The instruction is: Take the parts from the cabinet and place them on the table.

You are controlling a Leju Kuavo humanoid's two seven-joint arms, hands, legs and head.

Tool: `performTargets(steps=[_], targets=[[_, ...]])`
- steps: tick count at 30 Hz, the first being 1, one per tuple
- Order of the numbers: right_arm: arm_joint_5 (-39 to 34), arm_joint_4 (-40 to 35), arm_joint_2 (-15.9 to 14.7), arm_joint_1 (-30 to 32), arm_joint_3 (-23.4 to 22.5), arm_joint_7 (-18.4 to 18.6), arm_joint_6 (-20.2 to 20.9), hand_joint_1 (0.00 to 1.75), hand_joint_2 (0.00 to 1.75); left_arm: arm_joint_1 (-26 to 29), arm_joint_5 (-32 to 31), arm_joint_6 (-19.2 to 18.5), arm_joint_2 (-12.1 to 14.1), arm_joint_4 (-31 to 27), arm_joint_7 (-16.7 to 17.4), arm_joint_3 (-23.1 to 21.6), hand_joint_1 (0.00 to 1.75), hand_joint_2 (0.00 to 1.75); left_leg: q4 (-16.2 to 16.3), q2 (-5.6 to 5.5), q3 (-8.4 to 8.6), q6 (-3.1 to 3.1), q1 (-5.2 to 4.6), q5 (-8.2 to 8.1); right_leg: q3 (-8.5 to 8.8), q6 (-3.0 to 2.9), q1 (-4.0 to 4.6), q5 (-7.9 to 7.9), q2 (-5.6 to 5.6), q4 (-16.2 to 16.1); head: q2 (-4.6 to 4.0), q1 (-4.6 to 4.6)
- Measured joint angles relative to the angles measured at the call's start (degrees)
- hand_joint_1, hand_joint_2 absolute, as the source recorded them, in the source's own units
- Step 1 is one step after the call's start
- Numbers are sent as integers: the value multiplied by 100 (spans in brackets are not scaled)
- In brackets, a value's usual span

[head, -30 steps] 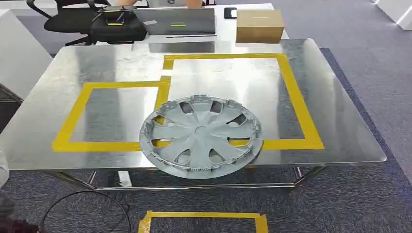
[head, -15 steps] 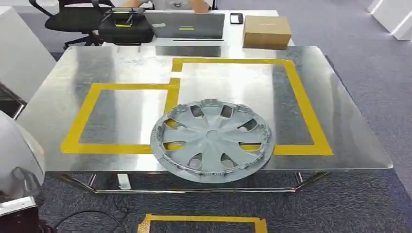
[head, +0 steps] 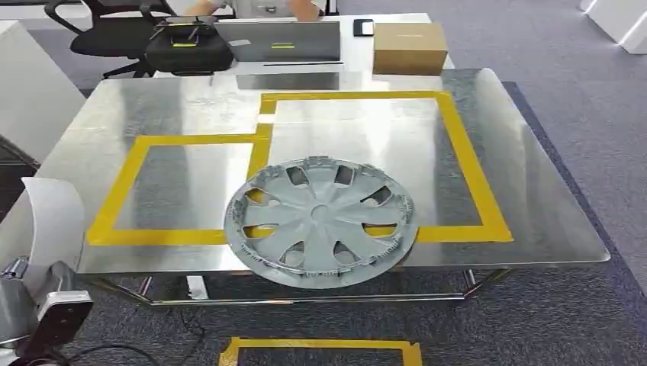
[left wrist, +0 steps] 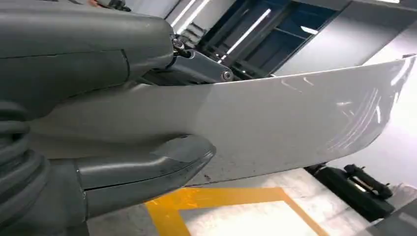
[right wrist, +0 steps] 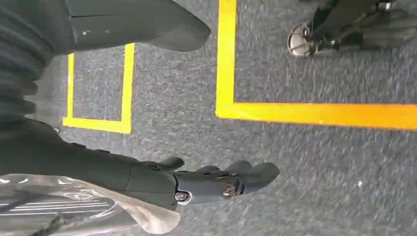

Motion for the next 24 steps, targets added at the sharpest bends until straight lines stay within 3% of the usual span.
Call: performTargets(steps=[1,2,3,4,6,8,9,13,15,17,22,23,24], targets=[[13,13,-13,1,2,-2,4,0,175,-46,-77,-57,57,64,17,4,175,175,497,0,-228,-29,21,-204,-2,-3,2,-2,-7,1,0,4],[24,28,-22,0,7,-2,4,0,175,-75,-174,-111,123,116,26,-4,175,175,837,0,-393,-52,33,-293,-3,-3,2,-4,-11,2,0,2],[39,41,-35,-1,9,-9,4,0,175,-109,-259,-150,184,153,69,-17,175,175,878,1,-419,-66,46,-233,2,-2,1,-4,-10,4,0,2],[57,57,-42,-3,13,-13,4,0,175,-158,-341,-188,248,173,125,-42,175,175,677,1,-333,-76,62,-50,7,1,0,-6,-9,5,0,2],[70,81,-55,-13,26,-17,4,0,175,-285,-444,-264,394,201,241,-136,175,175,-144,2,51,-78,91,423,35,20,-7,-17,-7,8,0,4],[79,92,-76,-20,39,-17,2,0,175,-389,-489,-312,514,225,339,-238,175,175,-835,3,371,-75,115,641,47,61,1,-32,-8,10,0,4],[81,101,-92,-34,39,-17,4,0,175,-460,-518,-326,564,252,369,-284,175,175,-931,-3,401,-49,78,581,22,105,36,-44,4,44,0,2],[113,133,-140,-37,46,-26,2,0,175,-577,-509,-404,741,309,411,-489,175,175,-941,-7,372,119,64,636,3,252,2,-27,12,4,0,7],[146,149,-173,-44,55,-31,4,0,175,-784,-513,-577,866,354,437,-687,175,175,-957,-5,360,204,78,659,-215,275,1,-292,10,395,0,26],[186,184,-190,-66,88,-31,11,0,175,-1062,-612,-807,943,482,538,-929,175,175,-956,-7,339,237,59,664,-693,287,2,-716,12,1366,0,22],[190,188,-192,-68,94,-31,11,0,175,-1099,-636,-837,951,510,551,-973,175,175,-955,-7,337,238,56,664,-750,288,3,-756,12,1477,0,22],[245,256,-275,-109,184,-26,20,0,175,-2109,-1130,-1303,1019,1109,898,-2031,175,175,-948,-25,361,234,-8,661,-225,143,49,102,6,249,0,22],[245,266,-284,-137,186,-24,26,0,175,-2242,-1074,-1413,1008,1202,935,-2276,175,175,-935,-19,343,208,-53,646,-106,122,72,13,-8,64,0,17]])
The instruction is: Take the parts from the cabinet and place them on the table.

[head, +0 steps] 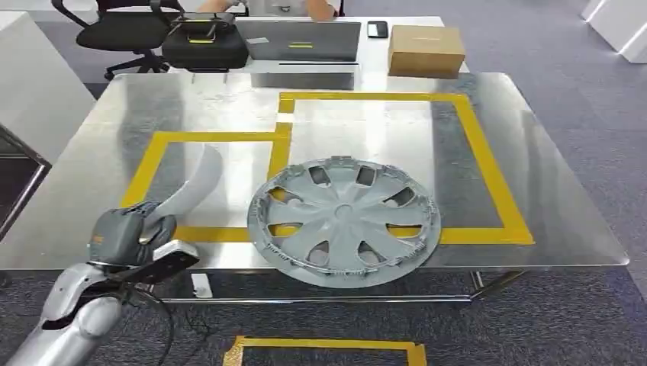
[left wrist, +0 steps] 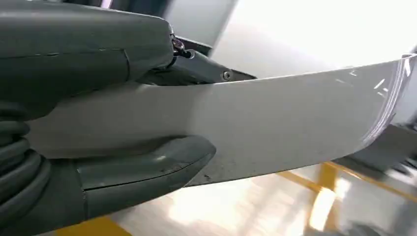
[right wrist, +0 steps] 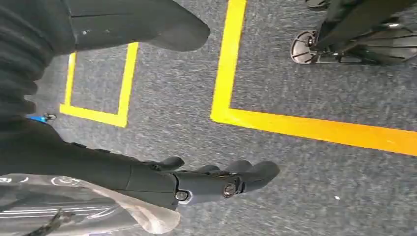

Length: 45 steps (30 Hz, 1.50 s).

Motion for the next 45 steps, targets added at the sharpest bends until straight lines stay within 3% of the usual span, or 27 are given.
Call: performTargets(steps=[3,5,6,9,10,11,12,14,15,18,20,22,24,25,26,27,29,30,31,34,36,37,39,40,41,42,45], targets=[[-20,31,0,2,4,9,18,0,175,-253,209,-208,-59,147,50,-547,175,175,-5,12,-15,-64,32,21,-1,2,12,36,23,-19,0,-2],[-28,57,15,5,2,11,20,0,175,-361,208,-217,-94,162,77,-865,175,175,29,10,-13,-118,23,-51,45,-70,-55,87,1,-104,0,5],[-39,57,9,-1,2,11,18,0,175,-421,206,-215,-100,171,92,-983,175,175,256,16,-108,-159,24,-214,58,-91,-60,87,2,-123,0,-50],[-61,64,9,0,2,28,11,0,175,-466,195,-193,-103,208,112,-1226,175,175,1552,16,-721,-238,78,-775,57,-112,-58,77,5,-117,0,-48],[-70,68,9,9,2,37,9,0,175,-454,195,-171,-105,219,138,-1286,175,175,1785,16,-853,-255,82,-786,60,-112,-59,71,8,-114,0,-52],[-77,70,9,16,2,44,9,0,175,-457,197,-141,-107,230,160,-1333,175,175,1692,16,-826,-261,90,-639,72,-109,-59,62,10,-111,0,-54],[-83,79,11,24,2,46,7,0,175,-460,202,-101,-105,232,179,-1370,175,175,1341,16,-680,-255,95,-381,87,-104,-60,51,11,-103,0,-52],[-87,94,13,23,0,46,9,0,175,-448,259,17,-105,232,206,-1387,175,175,301,20,-207,-221,96,158,134,-70,-62,16,13,-91,0,-57],[-92,94,13,23,0,46,7,0,175,-438,278,91,-107,232,210,-1394,175,175,91,24,-82,-191,92,73,125,-44,-52,2,14,-92,0,-43],[-94,96,15,20,0,42,-9,0,175,-353,329,240,-107,232,210,-1394,175,175,40,8,-117,-119,47,64,83,59,-47,7,14,-79,0,-46],[-92,98,18,23,0,39,-9,0,175,-315,335,264,-83,232,210,-1376,175,175,-38,8,-88,-21,96,114,46,129,-56,-41,15,-62,0,-48],[-87,101,17,18,0,24,-20,0,175,-313,318,262,-63,232,210,-1365,175,175,-40,10,-86,37,91,116,-194,153,-57,-384,15,484,0,-4],[-65,109,22,21,2,11,-17,0,175,-296,208,180,-13,234,249,-1365,175,175,-39,16,-93,49,78,110,-677,180,-62,-792,14,1482,0,-9],[-55,116,22,29,0,9,-17,0,175,-297,137,96,32,247,302,-1363,175,175,-38,16,-92,50,72,109,-828,182,-62,-846,14,1767,0,-4],[-41,118,22,31,0,7,-17,0,175,-297,99,49,75,263,337,-1361,175,175,-37,16,-88,50,71,108,-851,175,-62,-761,15,1766,0,-11],[-37,118,22,30,0,2,-17,0,175,-302,57,1,118,285,356,-1352,175,175,-34,12,-84,49,70,106,-743,167,-60,-555,14,1509,0,-2],[-20,118,4,20,0,-13,-17,0,175,-358,-102,-75,243,370,453,-1326,175,175,-26,8,-69,26,71,92,-257,122,-61,-23,15,490,0,-2],[-9,118,2,10,2,-22,-17,0,175,-393,-172,-93,313,438,470,-1302,175,175,-21,8,-72,4,67,82,-77,96,-60,47,19,76,0,-4],[0,118,0,-4,2,-31,-11,0,175,-437,-236,-102,383,504,483,-1269,175,175,17,5,-100,-36,26,63,56,85,-49,-13,29,-53,0,-4],[24,127,-11,14,7,-37,20,0,175,-585,-436,-134,561,830,509,-1184,175,175,-12,7,-101,-123,43,110,9,20,-29,3,37,-9,0,-17],[37,142,-22,1,18,-41,42,0,175,-736,-609,-134,679,1100,492,-1136,175,175,107,13,-141,-197,58,-20,37,-69,-70,54,24,-59,0,-30],[44,142,-31,-7,28,-44,42,0,175,-809,-657,-141,730,1231,492,-1096,175,175,400,13,-263,-223,62,-203,36,-103,-70,47,24,-59,0,-48],[48,142,-50,-4,46,-44,50,0,175,-917,-712,-154,817,1481,492,-1046,175,175,1400,14,-714,-263,78,-660,35,-124,-59,41,22,-57,0,-41],[48,144,-55,4,48,-44,55,0,175,-951,-743,-154,839,1579,483,-1044,175,175,1777,14,-890,-273,78,-768,37,-126,-56,40,20,-56,0,-41],[52,144,-61,4,50,-44,57,0,175,-972,-755,-152,855,1674,470,-1042,175,175,1845,14,-930,-277,80,-718,45,-127,-56,38,20,-56,0,-41],[57,147,-63,1,52,-44,57,0,175,-994,-760,-150,868,1740,466,-1037,175,175,1651,14,-839,-272,85,-534,55,-127,-56,36,23,-55,0,-44],[57,164,-63,-1,79,-46,55,0,175,-1104,-777,-145,896,1865,457,-1015,175,175,152,19,-145,-202,87,187,101,-94,-56,14,26,-54,0,-41]])
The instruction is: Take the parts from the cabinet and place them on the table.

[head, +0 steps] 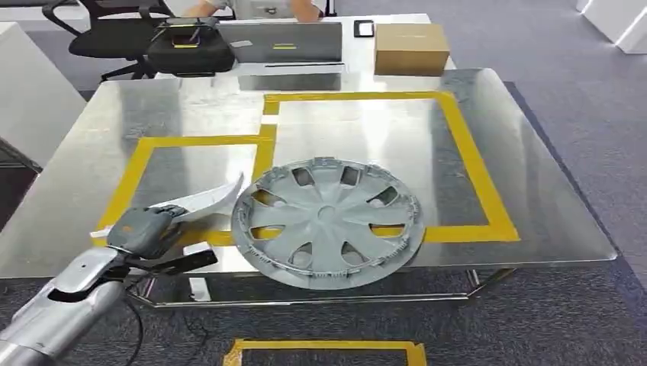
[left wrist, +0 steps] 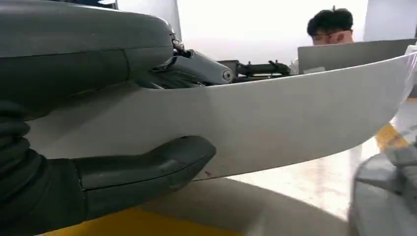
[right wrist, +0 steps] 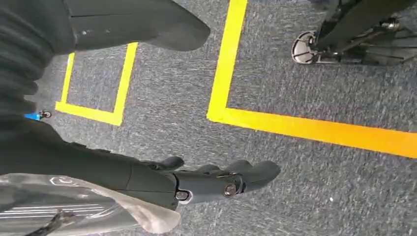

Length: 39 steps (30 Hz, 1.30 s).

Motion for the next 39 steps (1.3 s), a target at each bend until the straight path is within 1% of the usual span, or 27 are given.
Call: performTargets(steps=[1,3,5,7,8,9,10,11,12,14,15,16,17,20,22,23,25,26,27,28,30,31,32,35,36,37,39], targets=[[0,2,0,-5,11,0,0,0,175,-37,0,0,2,41,0,0,175,175,-139,-1,77,15,-30,-96,-23,29,40,-11,1,19,0,4],[2,4,-4,-6,20,-2,-4,0,175,-56,-4,2,18,79,2,7,175,175,-146,-9,37,45,-42,-89,-52,87,27,3,1,14,0,9],[6,9,-6,-6,22,-7,-6,0,175,-83,-66,22,37,144,55,26,175,175,-174,-13,41,120,-34,-69,-34,159,24,6,-1,-7,0,9],[7,9,-50,-9,24,-18,-13,0,175,-205,-166,107,44,297,37,72,175,175,-213,-3,55,202,5,-33,-206,199,13,-217,1,279,0,24],[7,20,-50,-11,26,-17,-11,0,175,-256,-184,180,48,405,-29,87,175,175,-213,-2,46,222,4,-29,-389,209,3,-409,1,661,0,39],[9,26,-55,-9,28,-17,-9,0,0,-289,-219,243,48,510,-90,98,0,175,-213,2,40,227,0,-30,-640,227,-8,-637,1,1183,0,31],[7,28,-61,-1,26,-15,-9,0,0,-307,-223,280,46,595,-142,96,0,175,-211,4,35,227,-1,-31,-850,245,-9,-797,1,1606,0,39],[7,31,-70,8,26,-15,-9,0,0,-308,-212,293,28,665,-179,98,0,175,-211,4,35,227,-2,-31,-983,257,-8,-836,1,1858,0,37],[7,33,-74,13,26,-13,-7,0,0,-300,-170,297,6,710,-223,94,0,175,-209,3,37,226,-1,-31,-973,262,-9,-742,0,1808,0,37],[2,33,-94,5,26,-13,-9,0,0,-295,-15,321,-50,747,-322,90,0,175,-200,-2,39,217,2,-37,-620,259,-15,-281,-3,1061,0,41],[-2,33,-103,-6,26,-13,-9,0,0,-296,94,341,-98,758,-378,96,0,0,-187,-4,41,196,4,-49,-358,247,-18,-41,-6,538,0,42],[-15,35,-107,-12,26,-13,-9,0,0,-288,346,361,-180,758,-464,109,0,0,-167,-5,30,163,-8,-64,-186,232,-19,17,-7,186,0,44],[-26,35,-107,-22,28,-13,-11,0,0,-243,705,365,-276,722,-559,149,0,0,-95,-10,-4,122,-58,-95,-61,199,-18,-39,12,30,0,33],[-96,39,-79,37,26,-11,-63,0,0,98,2274,500,-766,305,-983,386,0,0,-123,-8,-1,59,-43,-59,-99,143,-2,-29,15,88,0,7],[-175,39,-37,43,13,-4,-116,0,0,400,3114,750,-1140,-161,-1284,520,0,0,46,2,-51,0,-26,-237,-57,71,-44,4,1,31,0,-4],[-201,37,-22,40,2,-4,-144,0,0,572,3436,895,-1306,-451,-1408,568,0,0,393,1,-191,-16,-21,-449,-52,24,-44,-6,3,31,0,-9],[-269,24,37,67,-33,44,-197,0,0,973,4031,1201,-1566,-943,-1647,616,0,0,1322,1,-601,-38,-15,-864,-39,-2,-42,-21,12,31,0,-4],[-304,11,81,99,-75,79,-210,0,0,1230,4318,1349,-1708,-1184,-1788,654,0,0,1661,1,-763,-45,-14,-958,-34,-6,-41,-27,19,32,0,-11],[-337,-15,127,131,-112,109,-219,0,0,1483,4567,1513,-1856,-1413,-1942,686,0,0,1695,1,-792,-47,-12,-893,-24,-5,-41,-36,24,32,0,-4],[-360,-63,192,166,-153,133,-221,0,0,1713,4820,1700,-1973,-1673,-2117,725,0,0,1472,1,-698,-38,-11,-703,-12,4,-41,-48,25,33,0,-9],[-389,-162,330,212,-232,177,-225,0,0,2061,5220,1941,-2188,-2082,-2341,824,0,0,519,2,-246,15,-14,-204,34,35,-40,-74,24,33,0,-9],[-400,-206,389,221,-265,188,-227,0,0,2184,5338,2040,-2289,-2245,-2404,857,0,0,92,10,-36,56,-18,-63,46,60,-40,-90,20,33,0,-9],[-411,-251,450,217,-297,195,-227,0,0,2294,5422,2137,-2366,-2403,-2470,891,0,0,-98,11,52,68,-44,-151,31,110,9,-125,15,70,0,-4],[-442,-391,575,214,-387,206,-225,0,0,2611,5556,2362,-2564,-2745,-2579,1005,0,0,-66,-7,22,119,-62,-135,44,190,-18,-91,-5,24,0,0],[-448,-440,601,214,-415,210,-229,0,0,2688,5565,2402,-2617,-2820,-2605,1036,0,0,-131,-7,27,187,-30,-85,53,226,-6,-93,-3,31,0,-4],[-452,-474,619,216,-431,208,-232,0,0,2742,5567,2435,-2669,-2888,-2634,1051,0,0,-151,-1,35,219,-10,-59,-17,244,-14,-221,-2,107,0,4],[-459,-534,678,205,-459,192,-245,0,0,2844,5598,2494,-2754,-3006,-2656,1060,0,0,-149,1,0,256,-7,-37,-276,271,-17,-691,-4,776,0,35]])
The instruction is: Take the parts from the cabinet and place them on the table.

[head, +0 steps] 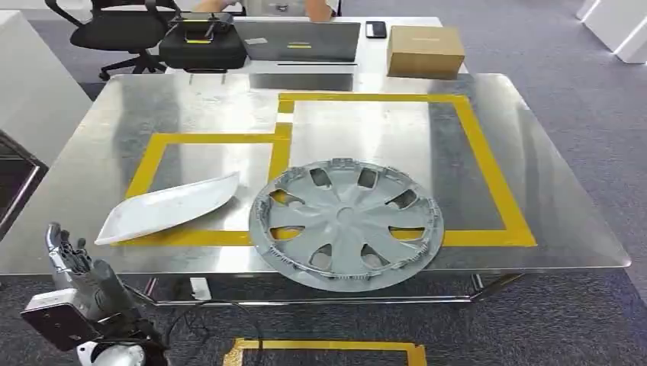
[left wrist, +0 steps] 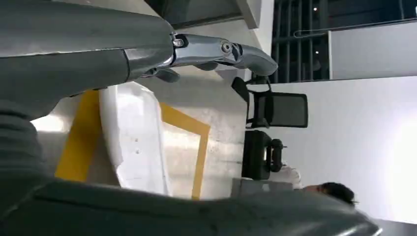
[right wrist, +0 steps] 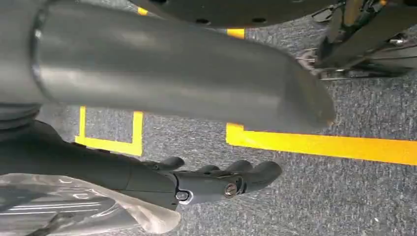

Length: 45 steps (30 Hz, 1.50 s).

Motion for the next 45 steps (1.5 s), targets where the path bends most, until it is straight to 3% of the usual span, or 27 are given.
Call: performTargets(steps=[2,3,5,7,8,12,13,14,16,17,18,20,22,23,27,28,29,31,32,33,35,37,39,42,43,44,45], targets=[[-4,-61,35,5,-50,-11,0,0,0,124,9,61,-28,-59,-9,15,0,0,5,10,-45,23,-15,23,-353,27,1,-392,-1,881,0,-4],[-4,-87,52,14,-68,-13,0,0,0,162,11,85,-39,-70,-9,17,0,0,8,10,-63,24,-19,40,-369,30,0,-387,-1,974,0,-7],[-6,-133,74,14,-87,-17,4,0,0,224,118,111,-61,-70,54,26,0,0,17,5,-92,8,-22,72,-26,6,1,-49,-1,418,0,-6],[-7,-179,94,-4,-111,-20,9,0,0,277,175,120,-94,-70,77,35,0,0,42,-2,-109,-28,-22,98,609,-39,2,347,4,-665,0,-4],[-7,-210,96,-25,-114,-20,11,0,0,292,201,129,-107,-70,74,41,0,0,74,-2,-130,-65,-66,104,679,-61,29,290,10,-870,0,-6],[2,-282,160,12,-166,-4,17,0,0,358,249,140,-153,-70,63,50,0,0,32,-7,-134,-213,-36,220,600,-192,42,441,0,-876,0,-11],[2,-306,181,8,-188,2,17,0,0,387,249,142,-157,-70,63,55,0,0,96,-10,-171,-243,-18,95,582,-245,13,500,-35,-892,0,-18],[2,-326,195,6,-201,2,15,0,0,401,249,142,-164,-70,61,55,0,0,299,-4,-240,-277,-17,-167,579,-291,13,533,-36,-892,0,-40],[4,-347,221,14,-208,2,13,0,0,407,251,142,-164,-68,61,57,0,0,1184,-3,-509,-326,-1,-763,484,-304,19,619,-53,-878,0,-50],[4,-356,223,17,-210,2,11,0,0,416,251,142,-164,-68,61,57,0,0,1617,-3,-624,-340,-1,-967,415,-303,23,655,-62,-863,0,-57],[4,-361,225,18,-212,2,11,0,0,428,254,144,-164,-65,61,59,0,0,1798,-3,-623,-345,-1,-1031,352,-299,23,686,-69,-843,0,-55],[4,-376,238,17,-212,4,11,0,0,431,256,142,-164,-65,61,59,0,0,1348,-3,-244,-330,0,-803,243,-284,23,731,-72,-794,0,-55],[4,-389,258,13,-212,7,11,0,0,429,256,144,-168,-65,61,61,0,0,264,-3,438,-283,-1,-443,178,-249,23,770,-66,-754,0,-57],[7,-395,269,9,-212,9,9,0,0,420,253,144,-170,-65,61,61,0,0,-79,-4,609,-248,-13,-510,150,-221,41,789,-65,-737,0,-55],[28,-452,315,10,-247,26,48,0,0,460,159,144,-186,-65,15,83,0,0,-77,-6,518,-89,-63,-357,111,-70,32,919,-65,-750,0,-48],[42,-468,317,8,-260,24,57,0,0,458,124,142,-201,-65,7,92,0,0,-137,12,484,-27,-14,-272,58,-43,11,879,-46,-712,0,-53],[52,-468,317,8,-266,18,59,0,0,457,105,142,-214,-68,2,111,0,0,-138,22,421,14,-24,-219,-45,-15,17,641,-27,-573,0,-33],[61,-470,323,2,-288,9,66,0,0,472,81,142,-236,-68,-7,155,0,0,-131,25,280,58,-30,-118,-295,18,9,-15,-22,232,0,-18],[63,-474,323,0,-293,4,66,0,0,479,65,142,-238,-68,-7,175,0,0,-127,27,205,60,-38,-61,-404,33,10,-235,-21,650,0,-24],[66,-479,323,-1,-295,0,66,0,0,488,59,142,-244,-68,-7,190,0,0,-119,27,131,56,-41,-9,-452,43,11,-315,-21,935,0,-15],[72,-479,323,-1,-302,0,66,0,0,505,46,144,-258,-68,-7,212,0,0,-100,28,-12,40,-46,88,-184,31,11,-42,-21,780,0,-20],[74,-483,323,-16,-317,2,63,0,0,513,13,142,-271,-68,-7,236,0,0,-80,21,-129,2,-46,178,507,-6,11,307,-21,-185,0,-18],[83,-483,323,-56,-339,0,61,0,0,523,-13,144,-282,-68,-7,267,0,0,-40,20,-192,-62,-81,243,1120,-50,30,246,-6,-1040,0,-9],[105,-483,323,-60,-354,6,52,0,0,527,-59,144,-312,-68,-4,299,0,0,-71,36,-208,-164,-63,411,979,-144,61,277,-1,-1050,0,-20],[105,-483,334,-43,-365,7,52,0,0,532,-61,144,-315,-68,-4,308,0,0,-57,21,-241,-194,-57,430,924,-197,25,349,-28,-1077,0,-7],[107,-483,337,-54,-378,2,50,0,0,549,-61,144,-317,-68,2,319,0,0,57,19,-308,-232,-43,190,857,-252,25,405,-52,-1070,0,-28],[114,-483,337,-50,-380,2,44,0,0,556,-63,144,-315,-68,11,326,0,0,382,18,-385,-262,-34,-209,789,-310,26,471,-65,-1069,0,-65]])
